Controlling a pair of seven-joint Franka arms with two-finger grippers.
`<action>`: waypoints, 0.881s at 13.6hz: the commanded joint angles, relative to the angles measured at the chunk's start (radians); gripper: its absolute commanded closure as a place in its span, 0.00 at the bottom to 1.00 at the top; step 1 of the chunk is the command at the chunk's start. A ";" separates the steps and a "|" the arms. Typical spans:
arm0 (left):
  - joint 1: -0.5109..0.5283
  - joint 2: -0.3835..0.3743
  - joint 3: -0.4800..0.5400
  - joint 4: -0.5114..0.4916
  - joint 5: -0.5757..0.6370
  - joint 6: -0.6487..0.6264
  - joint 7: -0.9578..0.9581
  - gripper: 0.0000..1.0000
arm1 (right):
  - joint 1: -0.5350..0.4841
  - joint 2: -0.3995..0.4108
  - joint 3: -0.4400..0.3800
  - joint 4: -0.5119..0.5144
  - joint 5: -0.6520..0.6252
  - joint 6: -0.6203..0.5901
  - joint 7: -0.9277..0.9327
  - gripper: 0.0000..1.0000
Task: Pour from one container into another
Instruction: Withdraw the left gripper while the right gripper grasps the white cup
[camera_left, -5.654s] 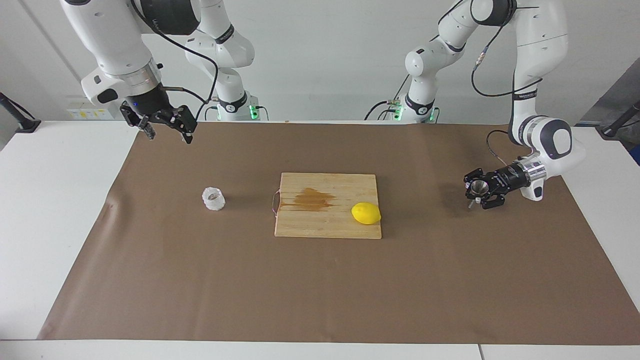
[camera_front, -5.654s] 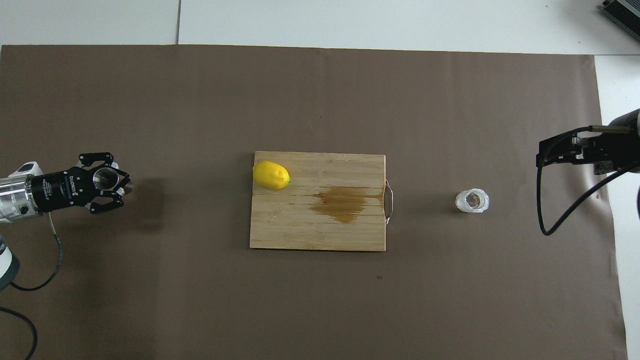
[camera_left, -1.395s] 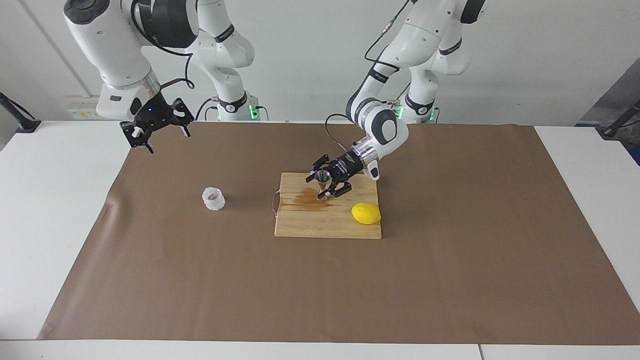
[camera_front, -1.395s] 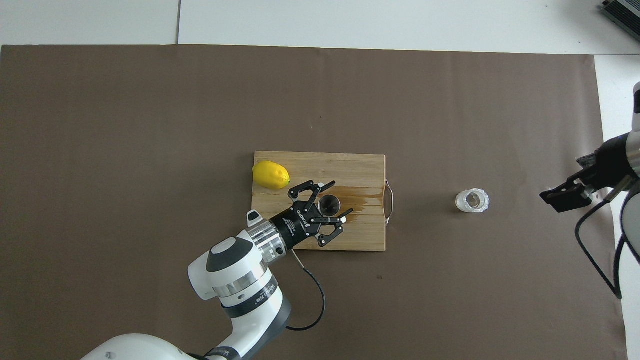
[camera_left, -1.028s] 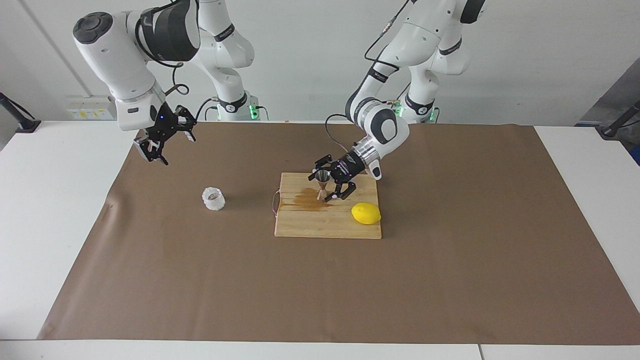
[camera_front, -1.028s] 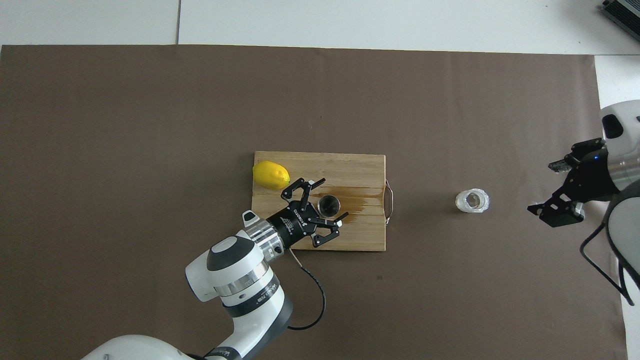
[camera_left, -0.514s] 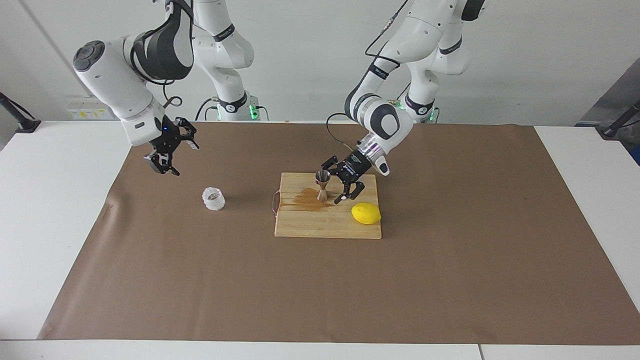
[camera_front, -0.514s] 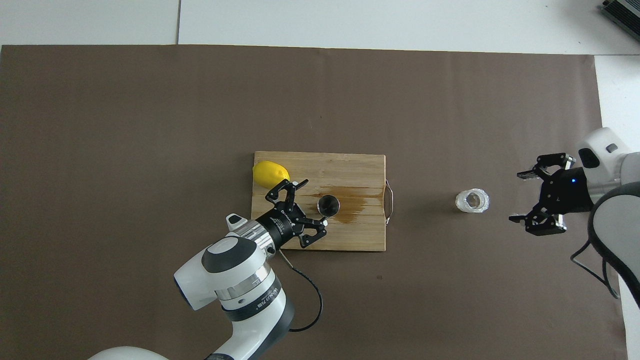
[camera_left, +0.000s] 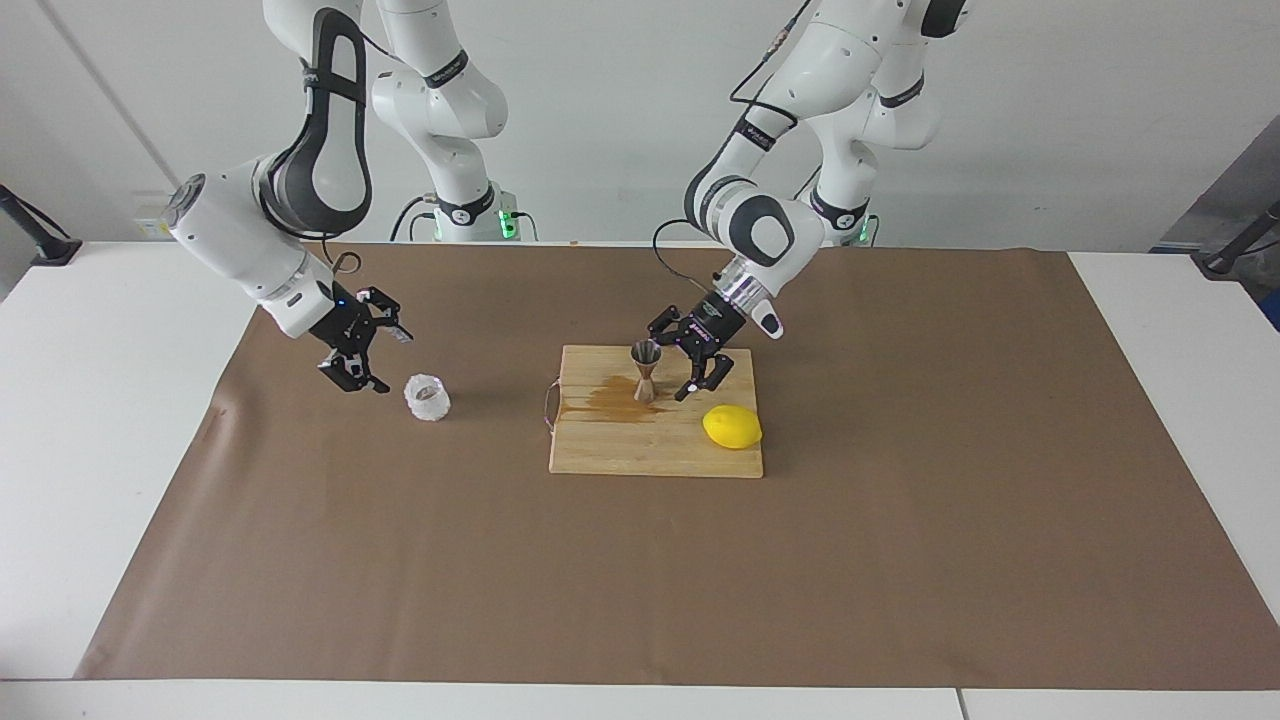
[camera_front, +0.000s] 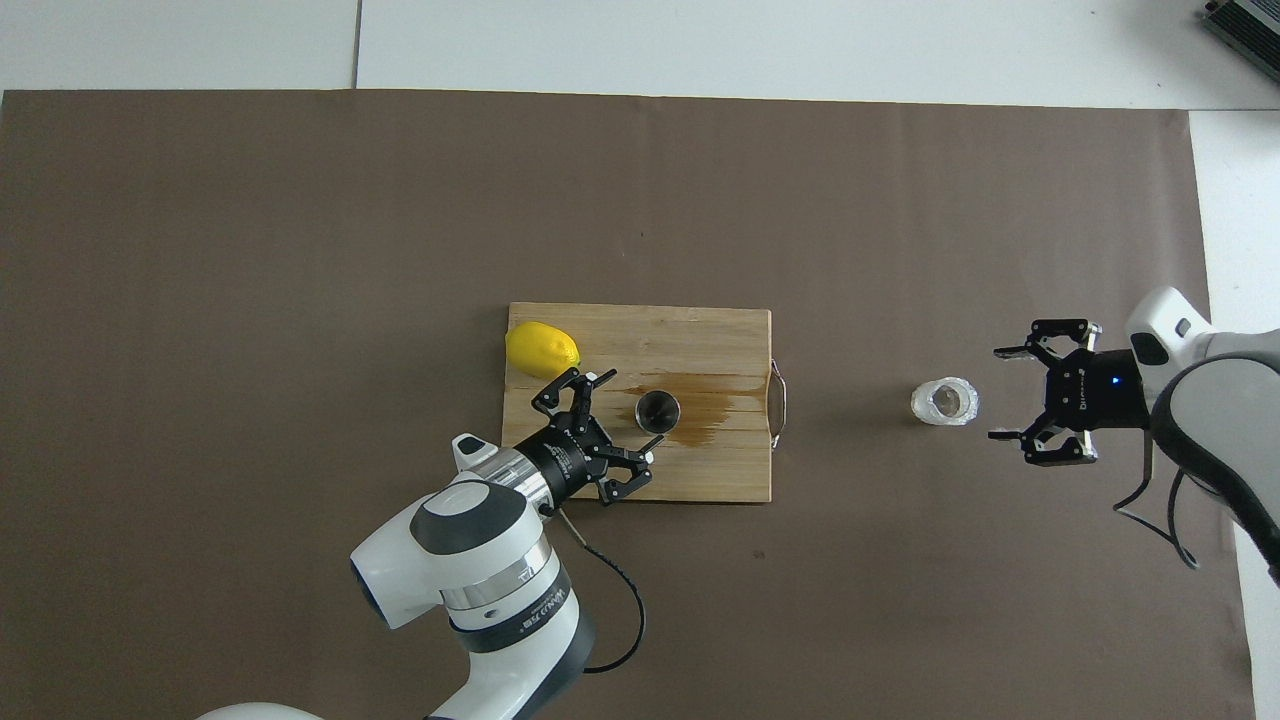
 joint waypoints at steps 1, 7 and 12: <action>0.018 -0.024 -0.018 -0.010 0.012 0.023 -0.004 0.00 | -0.019 0.037 0.009 -0.018 0.074 0.041 -0.112 0.00; 0.033 -0.023 -0.018 -0.015 0.067 0.013 -0.004 0.00 | -0.026 0.089 0.009 -0.039 0.146 0.057 -0.234 0.00; 0.102 -0.066 -0.040 -0.067 0.096 -0.017 -0.004 0.00 | -0.032 0.152 0.009 -0.036 0.253 0.084 -0.332 0.00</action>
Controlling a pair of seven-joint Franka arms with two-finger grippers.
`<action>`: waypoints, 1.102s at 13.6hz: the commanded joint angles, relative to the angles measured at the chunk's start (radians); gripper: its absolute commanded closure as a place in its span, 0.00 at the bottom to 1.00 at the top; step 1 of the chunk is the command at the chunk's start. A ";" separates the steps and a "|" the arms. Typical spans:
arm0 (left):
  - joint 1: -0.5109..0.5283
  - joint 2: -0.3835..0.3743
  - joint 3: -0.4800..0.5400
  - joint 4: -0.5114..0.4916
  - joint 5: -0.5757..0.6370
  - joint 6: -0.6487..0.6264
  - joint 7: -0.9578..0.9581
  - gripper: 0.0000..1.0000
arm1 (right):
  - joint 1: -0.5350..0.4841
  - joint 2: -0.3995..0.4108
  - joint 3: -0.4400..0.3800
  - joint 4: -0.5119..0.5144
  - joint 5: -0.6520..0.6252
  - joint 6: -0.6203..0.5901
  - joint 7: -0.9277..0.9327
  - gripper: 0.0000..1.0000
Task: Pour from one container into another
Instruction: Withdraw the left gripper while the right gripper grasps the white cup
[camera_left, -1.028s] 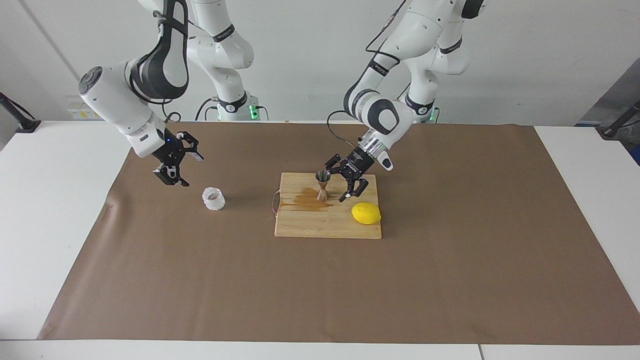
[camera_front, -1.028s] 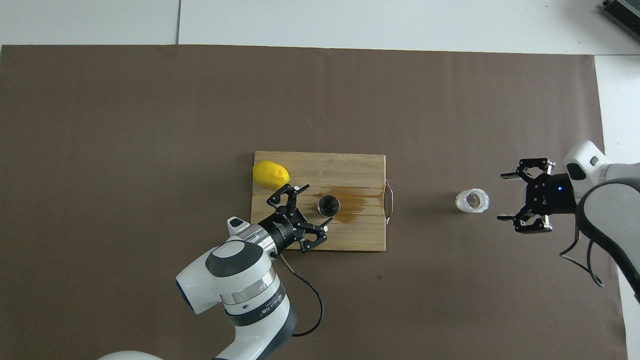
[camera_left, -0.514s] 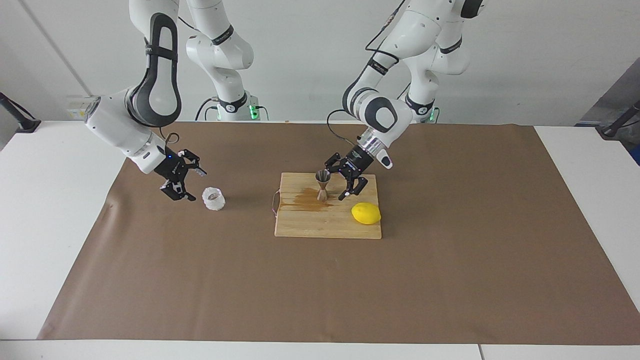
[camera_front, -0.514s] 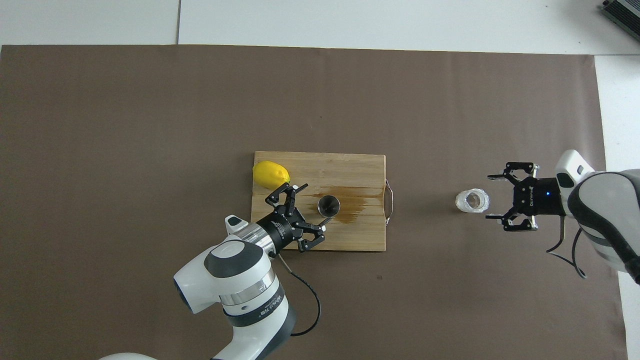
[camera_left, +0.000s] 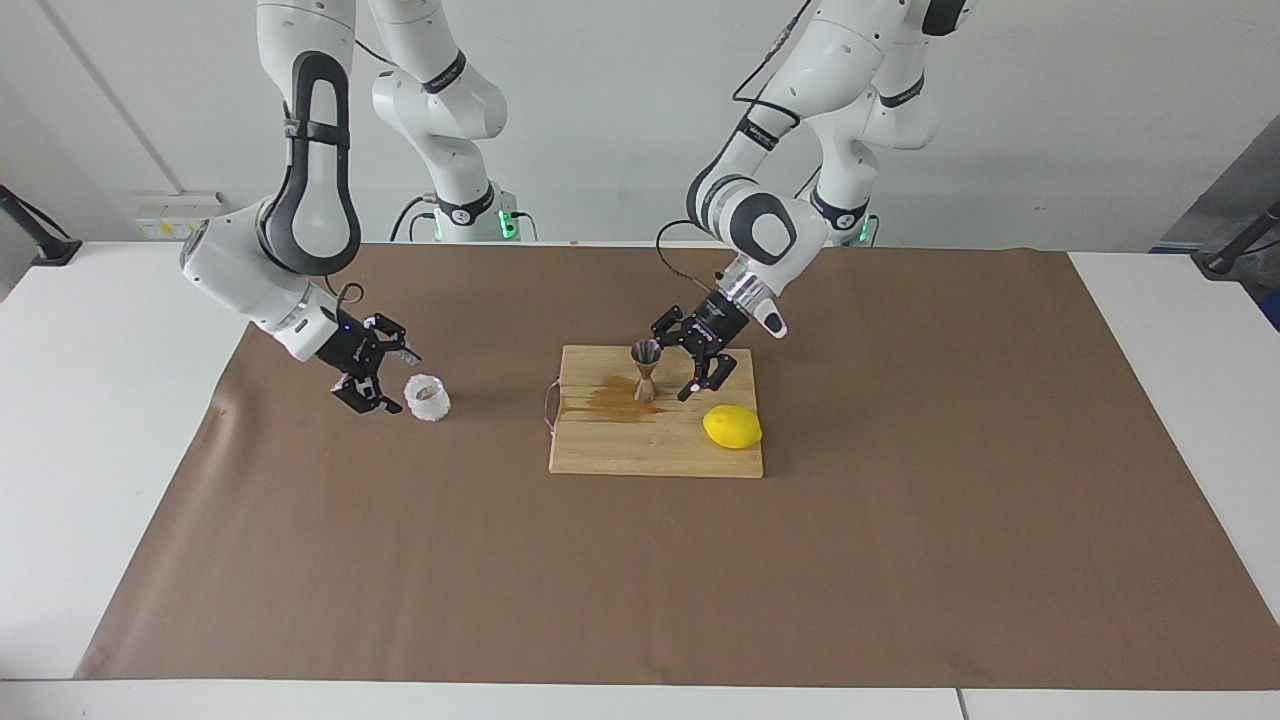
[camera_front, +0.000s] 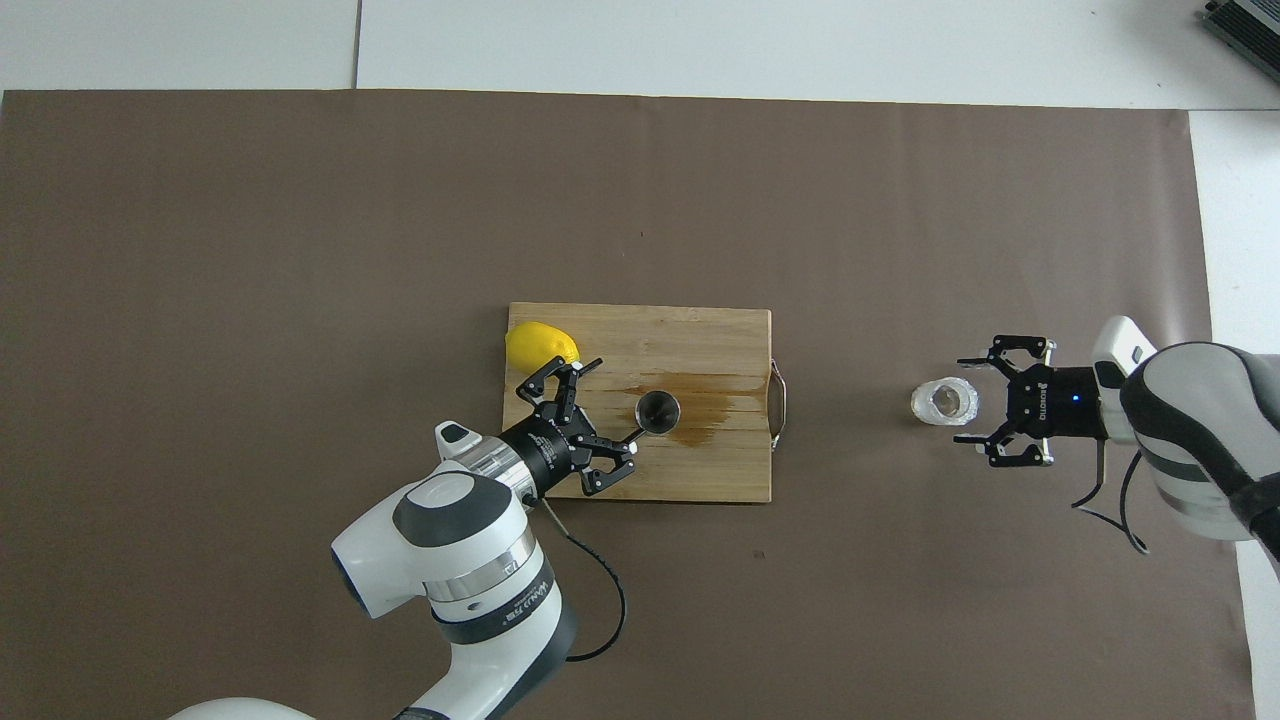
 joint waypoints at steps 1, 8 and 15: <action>0.053 -0.079 -0.022 -0.081 0.036 -0.041 -0.005 0.00 | -0.013 0.017 0.009 -0.002 0.039 0.016 -0.031 0.00; 0.105 -0.148 -0.023 -0.112 0.094 -0.111 -0.013 0.00 | 0.001 0.017 0.011 -0.003 0.060 0.007 -0.031 0.00; 0.194 -0.239 -0.017 -0.186 0.417 -0.315 -0.226 0.00 | 0.015 0.017 0.009 -0.008 0.074 0.016 -0.025 0.13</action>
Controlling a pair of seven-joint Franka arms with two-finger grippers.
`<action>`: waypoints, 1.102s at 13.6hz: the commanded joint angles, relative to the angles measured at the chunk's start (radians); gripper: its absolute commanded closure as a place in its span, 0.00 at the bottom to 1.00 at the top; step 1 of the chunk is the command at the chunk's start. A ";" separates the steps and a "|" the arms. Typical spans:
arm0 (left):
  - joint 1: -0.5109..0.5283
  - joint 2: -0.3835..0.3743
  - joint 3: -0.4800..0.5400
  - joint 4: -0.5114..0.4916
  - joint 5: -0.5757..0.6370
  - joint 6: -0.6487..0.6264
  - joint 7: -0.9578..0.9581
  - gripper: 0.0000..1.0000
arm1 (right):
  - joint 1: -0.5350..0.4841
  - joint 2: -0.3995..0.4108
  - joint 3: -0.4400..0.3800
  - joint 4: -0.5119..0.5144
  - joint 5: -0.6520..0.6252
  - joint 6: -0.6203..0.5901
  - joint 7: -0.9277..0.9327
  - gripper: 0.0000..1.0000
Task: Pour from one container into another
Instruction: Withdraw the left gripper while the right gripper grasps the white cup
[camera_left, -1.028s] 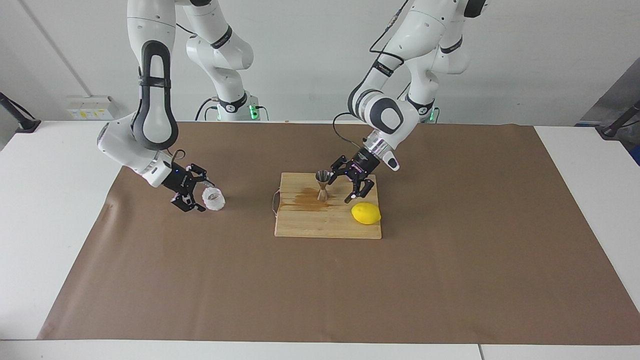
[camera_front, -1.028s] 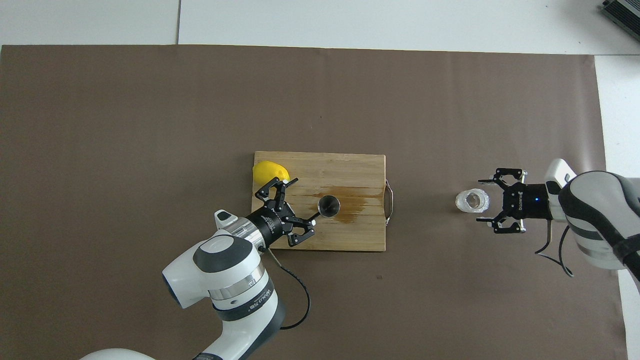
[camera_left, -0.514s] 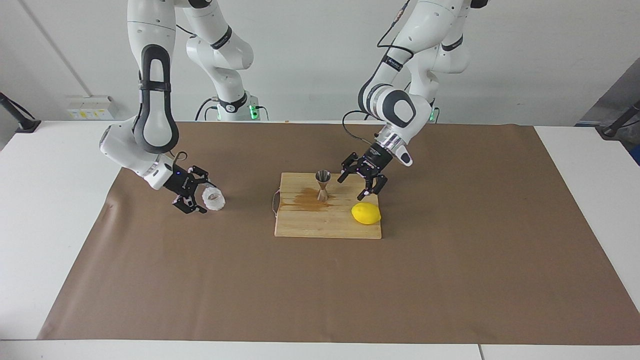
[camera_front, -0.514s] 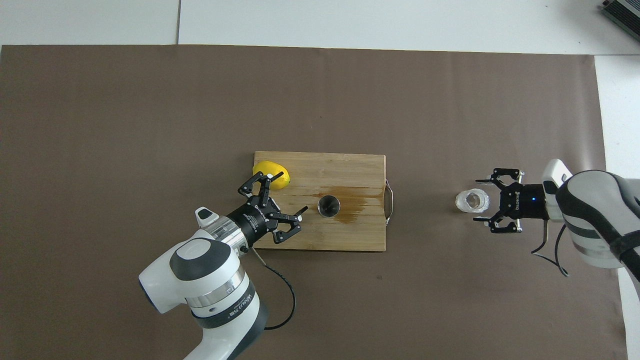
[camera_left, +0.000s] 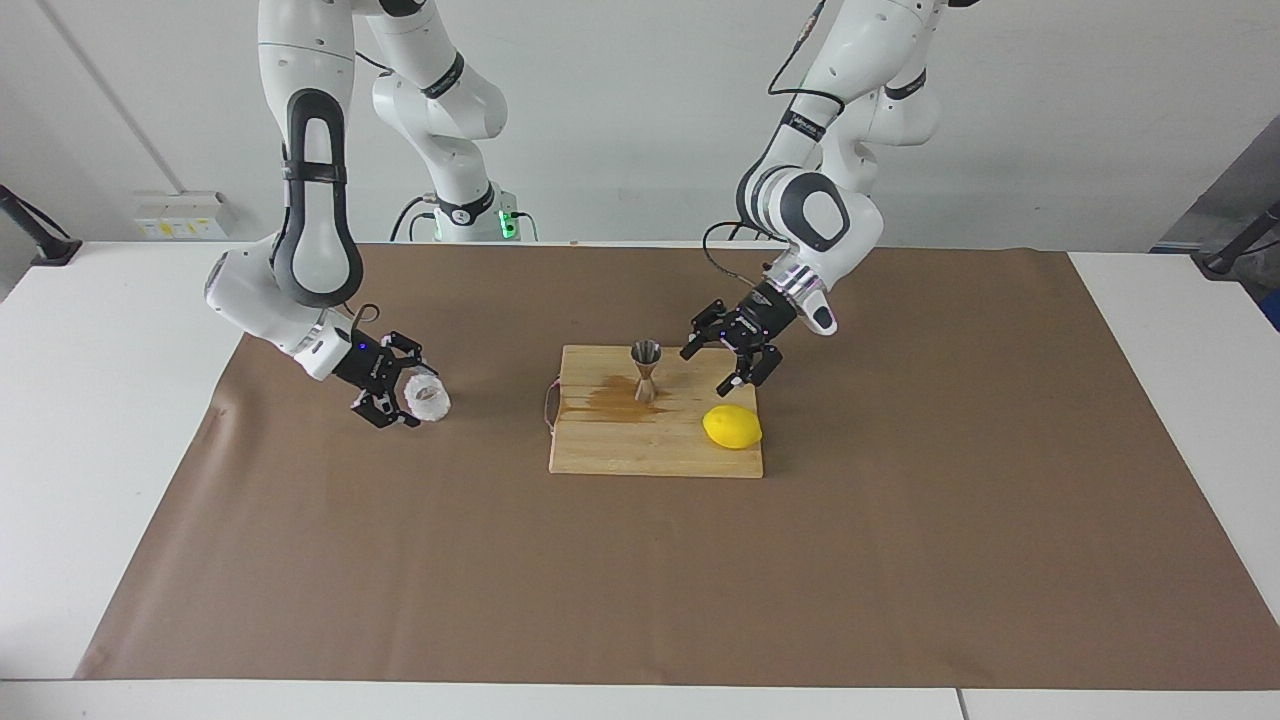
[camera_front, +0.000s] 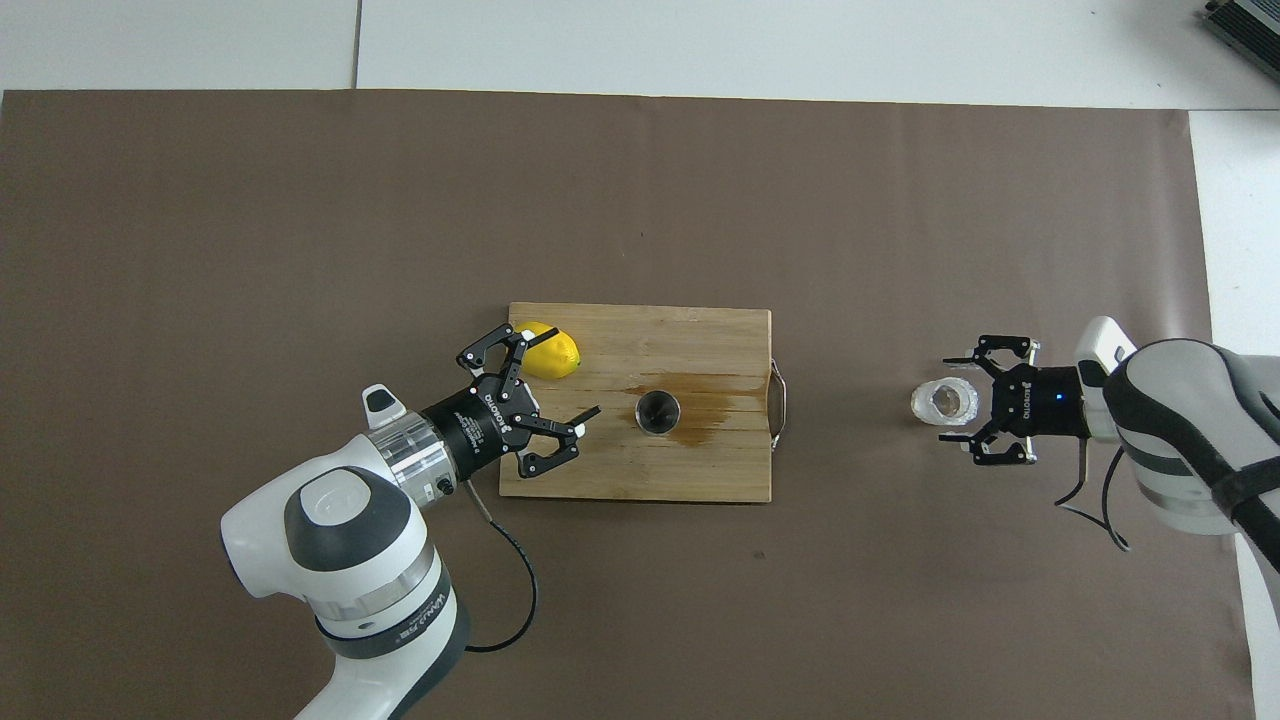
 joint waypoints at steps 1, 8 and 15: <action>0.038 -0.067 0.002 -0.057 0.168 -0.106 -0.133 0.00 | 0.001 0.000 0.004 -0.008 0.035 0.009 -0.020 0.28; 0.104 -0.132 0.121 -0.050 0.786 -0.397 -0.433 0.00 | 0.022 -0.011 0.007 0.004 0.034 0.011 0.044 0.99; 0.188 -0.133 0.148 0.076 1.301 -0.558 -0.430 0.00 | 0.100 -0.081 0.017 0.039 0.021 0.014 0.190 1.00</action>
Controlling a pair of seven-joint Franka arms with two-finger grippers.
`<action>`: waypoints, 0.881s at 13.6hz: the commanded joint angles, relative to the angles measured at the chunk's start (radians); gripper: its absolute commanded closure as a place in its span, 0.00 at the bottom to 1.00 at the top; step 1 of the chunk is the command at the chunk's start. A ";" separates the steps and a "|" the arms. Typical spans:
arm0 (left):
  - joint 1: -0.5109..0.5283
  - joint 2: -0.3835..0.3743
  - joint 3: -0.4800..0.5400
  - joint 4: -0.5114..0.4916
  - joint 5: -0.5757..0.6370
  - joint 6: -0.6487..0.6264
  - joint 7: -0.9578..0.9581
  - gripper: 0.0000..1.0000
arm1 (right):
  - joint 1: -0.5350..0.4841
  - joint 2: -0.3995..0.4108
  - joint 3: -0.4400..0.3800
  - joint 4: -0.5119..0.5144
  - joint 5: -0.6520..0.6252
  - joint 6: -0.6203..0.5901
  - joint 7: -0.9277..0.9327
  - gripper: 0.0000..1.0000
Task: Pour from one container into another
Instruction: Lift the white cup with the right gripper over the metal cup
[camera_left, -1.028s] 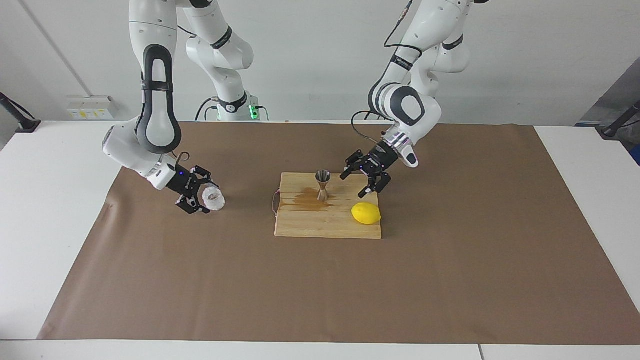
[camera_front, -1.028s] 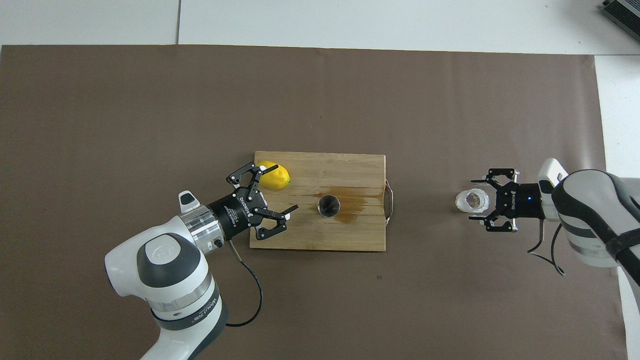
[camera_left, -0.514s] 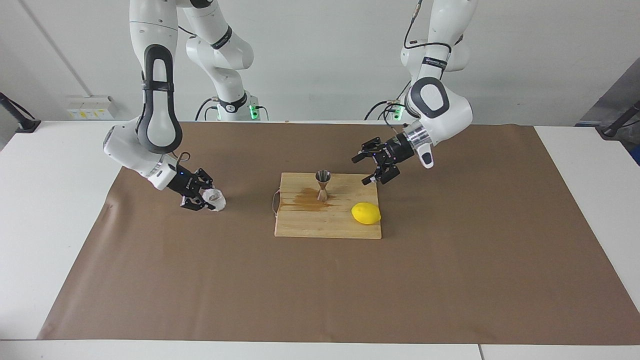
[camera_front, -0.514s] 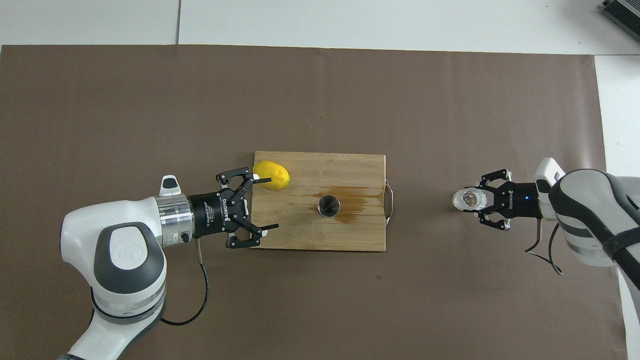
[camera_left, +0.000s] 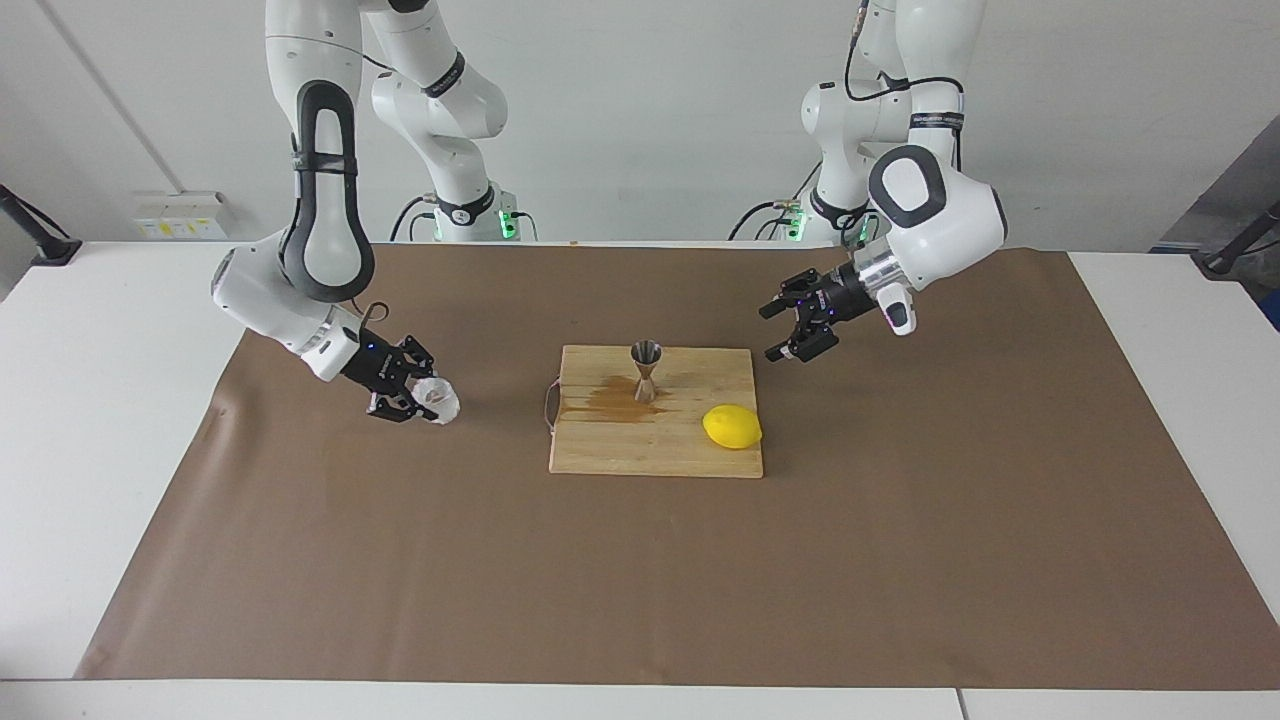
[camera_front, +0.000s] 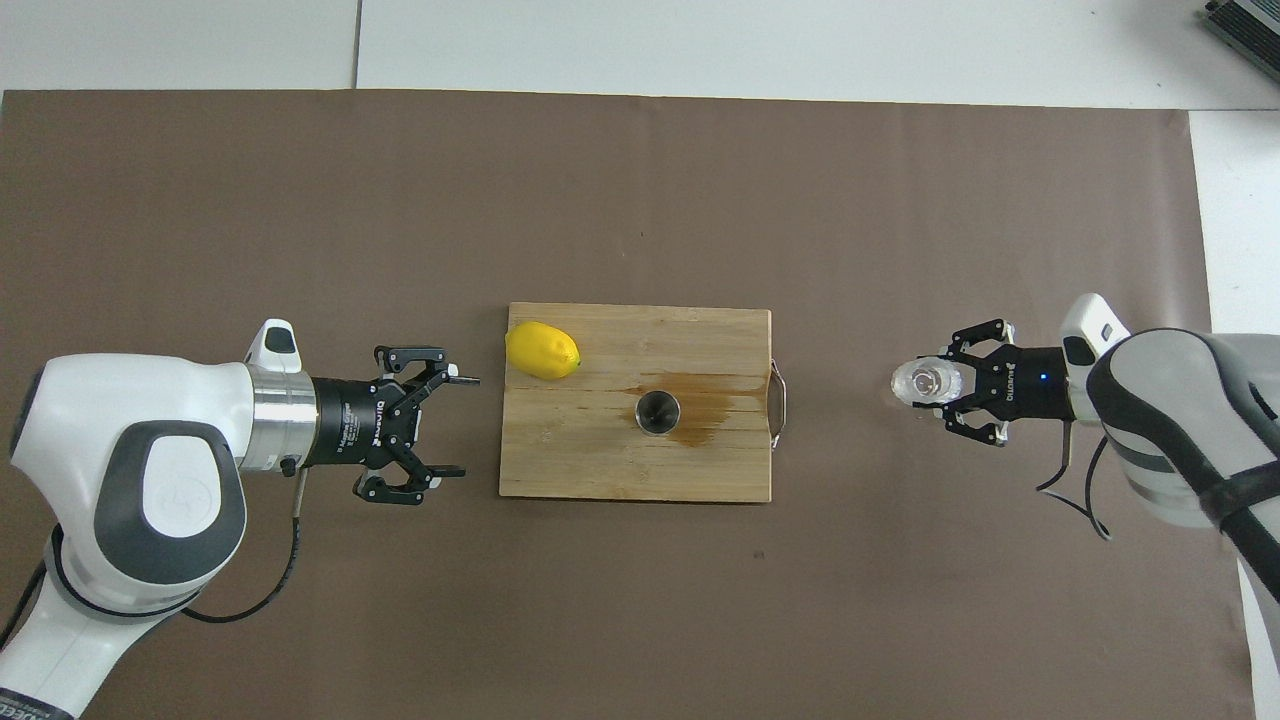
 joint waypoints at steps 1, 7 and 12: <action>0.056 -0.006 -0.005 0.074 0.201 -0.095 -0.009 0.00 | 0.033 -0.044 0.010 0.015 0.014 0.013 0.085 1.00; 0.062 0.006 -0.005 0.254 0.502 -0.208 0.141 0.00 | 0.173 -0.054 0.015 0.121 -0.149 0.029 0.405 1.00; 0.064 0.105 -0.002 0.524 0.679 -0.394 0.486 0.00 | 0.305 -0.044 0.015 0.231 -0.373 0.028 0.672 1.00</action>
